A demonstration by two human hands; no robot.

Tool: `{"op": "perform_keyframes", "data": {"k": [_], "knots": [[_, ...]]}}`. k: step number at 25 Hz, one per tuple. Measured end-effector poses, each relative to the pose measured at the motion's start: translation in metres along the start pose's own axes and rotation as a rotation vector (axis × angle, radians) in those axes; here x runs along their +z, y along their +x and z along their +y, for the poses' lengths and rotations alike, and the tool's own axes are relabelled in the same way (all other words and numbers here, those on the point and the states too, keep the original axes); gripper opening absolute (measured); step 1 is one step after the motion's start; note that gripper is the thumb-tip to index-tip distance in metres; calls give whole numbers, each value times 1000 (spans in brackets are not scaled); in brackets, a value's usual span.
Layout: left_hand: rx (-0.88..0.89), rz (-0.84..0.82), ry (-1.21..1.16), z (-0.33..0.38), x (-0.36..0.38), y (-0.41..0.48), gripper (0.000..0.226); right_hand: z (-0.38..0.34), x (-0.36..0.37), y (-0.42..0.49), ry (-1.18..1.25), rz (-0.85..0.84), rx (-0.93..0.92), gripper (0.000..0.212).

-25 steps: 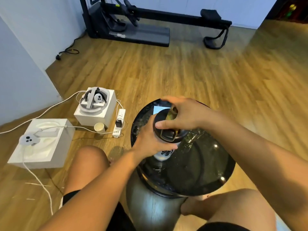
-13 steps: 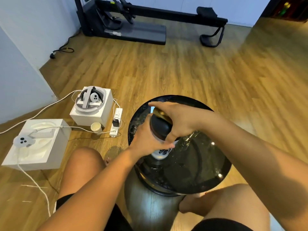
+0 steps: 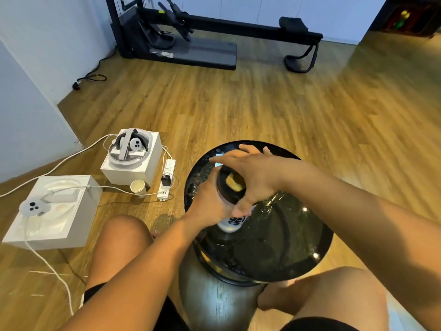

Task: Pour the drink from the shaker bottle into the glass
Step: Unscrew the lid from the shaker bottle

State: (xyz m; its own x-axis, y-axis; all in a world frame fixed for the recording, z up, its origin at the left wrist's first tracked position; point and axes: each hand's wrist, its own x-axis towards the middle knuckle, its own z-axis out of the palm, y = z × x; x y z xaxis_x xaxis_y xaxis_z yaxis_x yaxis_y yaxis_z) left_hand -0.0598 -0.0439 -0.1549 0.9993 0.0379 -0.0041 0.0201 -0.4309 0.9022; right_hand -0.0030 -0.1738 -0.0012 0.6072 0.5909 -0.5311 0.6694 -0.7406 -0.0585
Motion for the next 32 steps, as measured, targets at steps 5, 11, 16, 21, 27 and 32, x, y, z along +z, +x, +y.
{"op": "perform_keyframes", "data": {"k": [5, 11, 16, 21, 27, 32], "knots": [[-28, -3, 32, -3, 0, 0, 94, -11, 2, 8, -91, 222, 376, 93], [14, 6, 22, -5, -1, 0, 105, -7, -11, 4, 37, 41, 29, 60], [-3, -27, -32, -4, 2, 0, 108, -12, 4, 6, 109, 166, -56, 76], [-38, -35, -50, -2, 0, -1, 119, -9, 9, 14, -65, 160, 215, 98], [-8, -42, -10, -1, 0, -2, 119, -14, 6, 11, -67, 53, -72, 83], [-41, -32, -28, -2, 2, 0, 117, -16, 7, 13, -150, 200, 386, 88]]}}
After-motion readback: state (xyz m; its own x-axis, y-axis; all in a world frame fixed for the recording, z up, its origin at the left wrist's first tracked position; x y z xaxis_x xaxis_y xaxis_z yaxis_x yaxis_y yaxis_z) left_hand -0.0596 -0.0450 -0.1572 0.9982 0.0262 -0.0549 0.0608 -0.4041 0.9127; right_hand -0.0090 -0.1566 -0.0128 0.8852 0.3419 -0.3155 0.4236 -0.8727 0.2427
